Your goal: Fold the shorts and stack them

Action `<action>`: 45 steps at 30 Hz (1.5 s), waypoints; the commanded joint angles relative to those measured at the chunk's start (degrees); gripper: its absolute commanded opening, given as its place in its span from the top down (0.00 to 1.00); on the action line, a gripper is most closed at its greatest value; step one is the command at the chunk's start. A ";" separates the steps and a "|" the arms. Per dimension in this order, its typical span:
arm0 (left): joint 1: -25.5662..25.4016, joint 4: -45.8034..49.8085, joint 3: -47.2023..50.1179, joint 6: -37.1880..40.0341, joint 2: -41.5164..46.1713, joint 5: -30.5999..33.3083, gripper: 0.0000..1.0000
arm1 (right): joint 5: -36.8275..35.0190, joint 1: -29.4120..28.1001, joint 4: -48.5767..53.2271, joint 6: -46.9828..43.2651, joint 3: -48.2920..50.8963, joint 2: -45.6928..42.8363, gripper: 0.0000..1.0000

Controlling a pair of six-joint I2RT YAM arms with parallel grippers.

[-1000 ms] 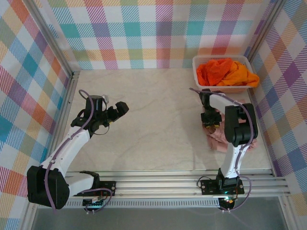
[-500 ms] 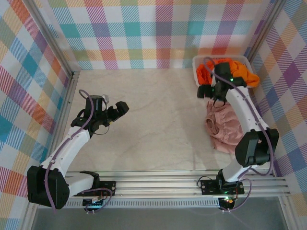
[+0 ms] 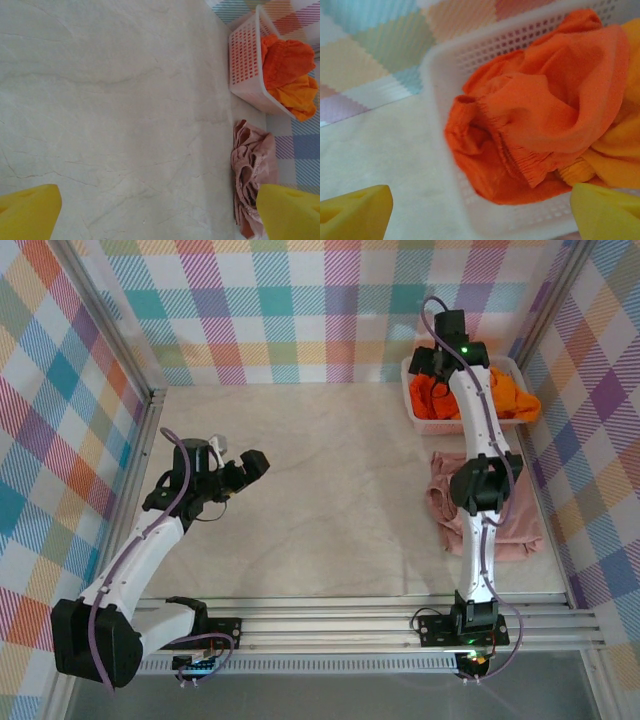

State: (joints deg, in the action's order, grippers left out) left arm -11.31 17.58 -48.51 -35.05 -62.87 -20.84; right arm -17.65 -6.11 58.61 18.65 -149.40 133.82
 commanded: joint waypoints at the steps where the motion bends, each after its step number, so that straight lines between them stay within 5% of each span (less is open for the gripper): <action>1: 0.32 -0.63 1.40 1.10 1.14 -2.01 0.00 | -3.15 2.40 3.52 1.43 -1.72 1.52 0.08; 6: 0.24 -0.20 1.84 1.17 0.91 -2.61 0.00 | -4.46 4.02 -4.88 0.10 1.93 4.02 0.09; 12: 0.24 0.61 2.08 1.56 0.75 -1.93 0.00 | -6.79 4.96 -10.84 -4.29 -1.43 10.16 0.29; 19: 0.15 -0.30 2.91 1.05 -0.57 -1.65 0.00 | -3.09 6.02 -14.06 -4.94 -2.38 11.11 0.76; 24: -0.27 -1.22 3.54 0.07 -1.10 -1.50 0.00 | 1.33 5.13 -16.79 -4.57 -0.95 5.81 0.99; 37: -1.07 -0.96 2.37 -0.11 -0.01 -0.55 0.00 | 7.72 -0.61 -25.98 -3.03 3.72 -13.13 1.00; 45: -1.77 -0.97 2.46 -0.70 1.53 0.92 0.00 | 23.83 -5.02 -32.86 2.99 3.61 -21.01 1.00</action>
State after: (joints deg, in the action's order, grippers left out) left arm -12.36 17.63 -45.47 -35.16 -63.07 -20.93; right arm -2.66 -9.61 33.10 18.68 -145.27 115.81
